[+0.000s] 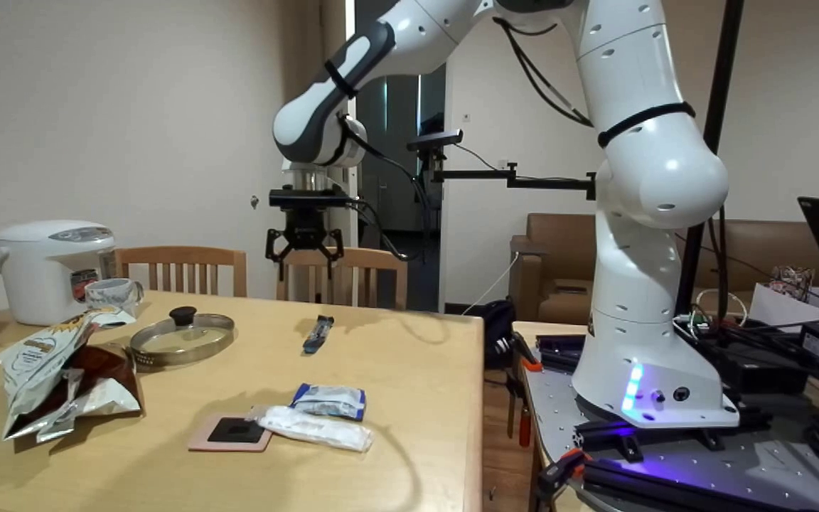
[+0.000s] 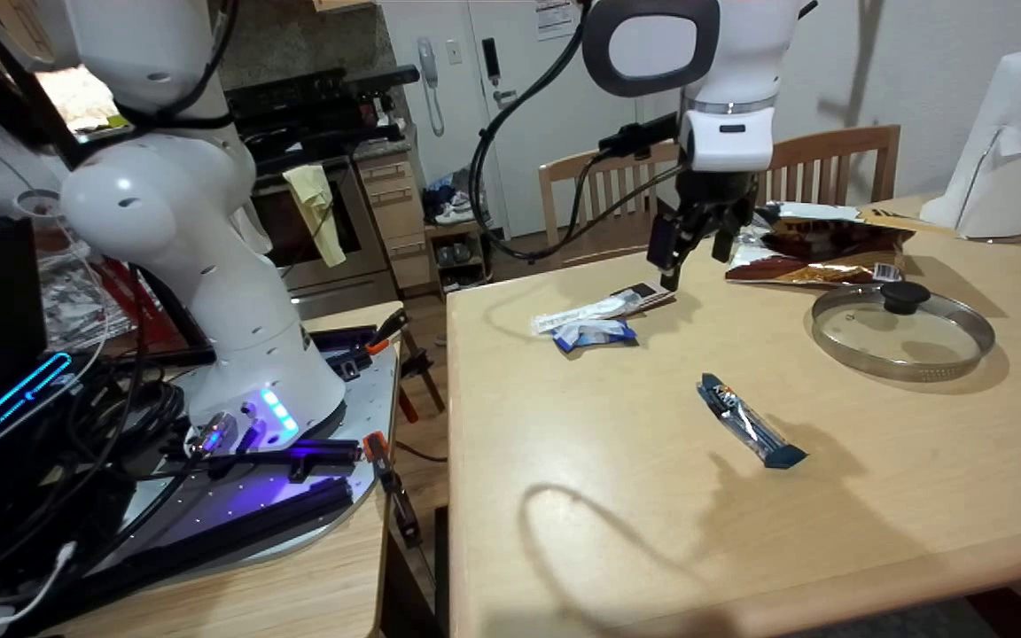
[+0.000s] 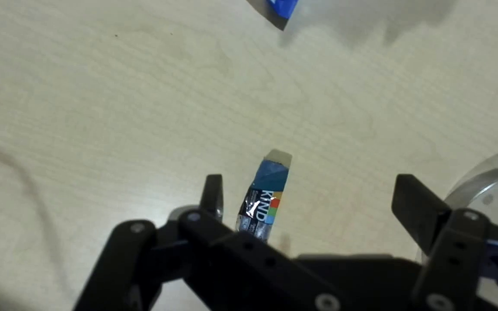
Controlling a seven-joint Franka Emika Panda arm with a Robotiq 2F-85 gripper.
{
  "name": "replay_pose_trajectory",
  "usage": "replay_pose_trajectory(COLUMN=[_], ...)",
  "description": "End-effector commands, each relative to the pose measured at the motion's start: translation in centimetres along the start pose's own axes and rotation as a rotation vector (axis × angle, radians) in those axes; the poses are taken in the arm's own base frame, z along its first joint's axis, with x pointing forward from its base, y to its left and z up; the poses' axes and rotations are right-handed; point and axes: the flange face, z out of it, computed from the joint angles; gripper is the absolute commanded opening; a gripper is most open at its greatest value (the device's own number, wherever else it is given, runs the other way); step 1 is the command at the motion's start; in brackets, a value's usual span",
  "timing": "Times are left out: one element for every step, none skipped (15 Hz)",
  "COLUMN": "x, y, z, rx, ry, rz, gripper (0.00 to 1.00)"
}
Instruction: Pick the packet on the right and move it to the left
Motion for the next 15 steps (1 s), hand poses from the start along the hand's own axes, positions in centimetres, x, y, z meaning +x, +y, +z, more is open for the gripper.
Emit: replay_pose_trajectory(x=[1.4,1.9,2.5,3.1,3.8,4.6,5.3,6.0,6.8,7.7,8.5,9.2,10.0,10.7,11.3], y=[-3.6,-4.2,-4.9,-5.3,-5.4,-5.4,-5.3,-5.0,-4.6,-4.0,-3.4,-2.6,-2.0,-1.2,-0.5], z=[2.3,3.2,4.5,5.7,7.0,8.2,10.3,11.5,12.6,13.5,14.3,14.8,15.1,15.2,15.1], rx=[-0.023,-0.037,-0.047,-0.059,-0.079,-0.099,-0.120,-0.136,-0.151,-0.161,-0.170,-0.177,-0.185,-0.189,-0.193], ry=[0.032,0.008,0.009,0.000,-0.005,-0.004,-0.020,-0.022,-0.035,-0.038,-0.042,-0.049,-0.050,-0.053,-0.053], rz=[0.119,0.144,0.170,0.195,0.226,0.257,0.277,0.304,0.323,0.345,0.368,0.384,0.402,0.419,0.436], gripper=[1.00,1.00,1.00,1.00,1.00,1.00,1.00,1.00,1.00,1.00,1.00,1.00,1.00,1.00,1.00])
